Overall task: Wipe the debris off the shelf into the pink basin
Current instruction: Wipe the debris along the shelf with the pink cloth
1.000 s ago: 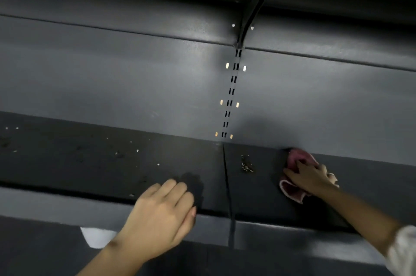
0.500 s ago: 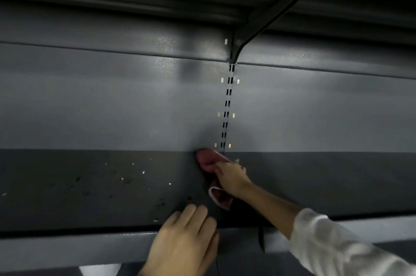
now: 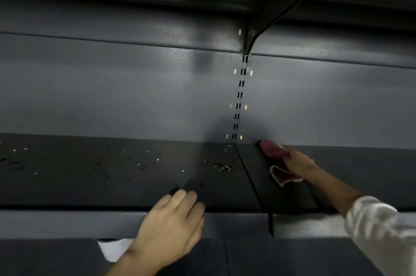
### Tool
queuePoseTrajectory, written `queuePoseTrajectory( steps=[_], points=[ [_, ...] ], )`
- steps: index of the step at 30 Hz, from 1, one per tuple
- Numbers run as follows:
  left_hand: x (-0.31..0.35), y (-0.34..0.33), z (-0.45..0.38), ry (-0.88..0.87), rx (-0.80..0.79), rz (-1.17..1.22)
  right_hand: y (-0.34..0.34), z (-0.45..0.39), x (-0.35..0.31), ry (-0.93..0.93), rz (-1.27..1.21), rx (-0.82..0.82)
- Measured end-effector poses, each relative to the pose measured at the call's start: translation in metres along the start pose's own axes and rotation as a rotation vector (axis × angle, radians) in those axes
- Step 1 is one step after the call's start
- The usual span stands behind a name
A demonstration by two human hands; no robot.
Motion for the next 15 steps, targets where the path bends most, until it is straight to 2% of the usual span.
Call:
queuePoseTrajectory(
  steps=[2,7,12,15],
  points=[
    [0.001,-0.002,0.0,0.009,-0.001,0.002,-0.012,-0.004,-0.008,0.061,0.031,0.007],
    [0.003,-0.005,0.001,0.031,0.011,-0.021,-0.06,0.002,-0.073,0.252,0.192,-0.128],
    [0.003,-0.001,0.001,0.033,0.002,-0.05,-0.091,0.031,-0.113,0.508,-0.029,-0.229],
    [0.003,0.002,0.0,0.029,-0.004,-0.08,-0.088,0.044,-0.121,0.589,-0.151,-0.221]
  ],
)
Point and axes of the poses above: each hand's wrist, its own z-axis away from the middle knuckle, its own y-axis out of the back of the hand, x = y × z, the point moved 1 cm from there along -z, towards the middle knuckle, and after that the axes turned 14 degrees about -z, right-handed, at the moved point
